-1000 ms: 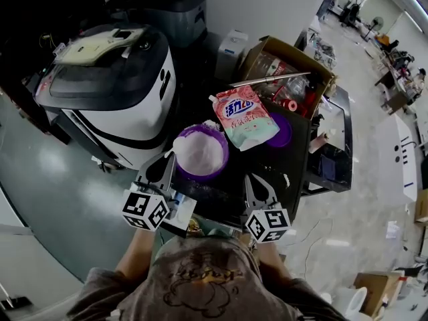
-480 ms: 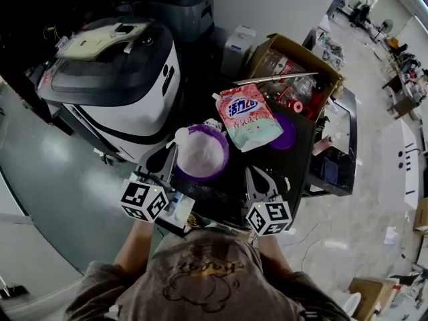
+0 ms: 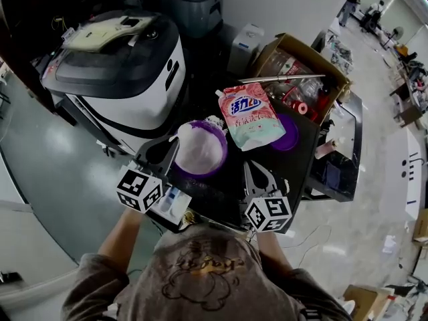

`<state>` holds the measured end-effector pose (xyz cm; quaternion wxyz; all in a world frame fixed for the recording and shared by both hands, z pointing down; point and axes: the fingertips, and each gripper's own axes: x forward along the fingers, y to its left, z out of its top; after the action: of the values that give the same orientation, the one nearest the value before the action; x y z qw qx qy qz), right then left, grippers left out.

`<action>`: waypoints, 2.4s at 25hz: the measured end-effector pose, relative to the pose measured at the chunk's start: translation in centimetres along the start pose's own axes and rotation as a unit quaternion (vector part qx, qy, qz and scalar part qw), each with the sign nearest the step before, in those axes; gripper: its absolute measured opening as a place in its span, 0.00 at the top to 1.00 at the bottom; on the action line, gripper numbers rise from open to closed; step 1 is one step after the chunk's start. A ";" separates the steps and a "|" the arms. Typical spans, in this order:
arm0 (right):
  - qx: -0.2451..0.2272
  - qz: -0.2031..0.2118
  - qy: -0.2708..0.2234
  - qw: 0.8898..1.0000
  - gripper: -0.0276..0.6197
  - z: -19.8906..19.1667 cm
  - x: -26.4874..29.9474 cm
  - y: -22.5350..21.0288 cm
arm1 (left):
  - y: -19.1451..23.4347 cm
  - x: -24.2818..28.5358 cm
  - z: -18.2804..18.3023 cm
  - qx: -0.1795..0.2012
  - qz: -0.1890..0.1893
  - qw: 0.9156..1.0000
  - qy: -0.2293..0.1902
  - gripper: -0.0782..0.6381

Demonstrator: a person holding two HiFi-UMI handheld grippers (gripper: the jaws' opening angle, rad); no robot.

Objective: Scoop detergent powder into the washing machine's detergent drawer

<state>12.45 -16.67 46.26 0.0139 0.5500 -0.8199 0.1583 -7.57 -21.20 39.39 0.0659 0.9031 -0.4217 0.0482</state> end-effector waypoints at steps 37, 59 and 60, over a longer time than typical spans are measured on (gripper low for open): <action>0.009 0.032 0.009 0.999 0.95 -0.9 0.3 -0.3 | -2.7 3.6 -4.6 0.208 -0.195 0.920 0.268 0.86; 0.027 0.022 0.002 0.999 0.95 -1.1 0.4 -0.8 | -2.0 2.8 -7.1 0.199 -0.200 0.874 0.396 0.86; 0.028 0.021 0.002 0.999 0.95 -1.1 0.4 -0.8 | -1.9 2.7 -7.2 0.202 -0.200 0.870 0.402 0.86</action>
<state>12.87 -16.99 47.64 -0.0030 0.5322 -0.8267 0.1825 -4.58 -20.86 46.77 0.0537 0.8644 -0.1500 0.4768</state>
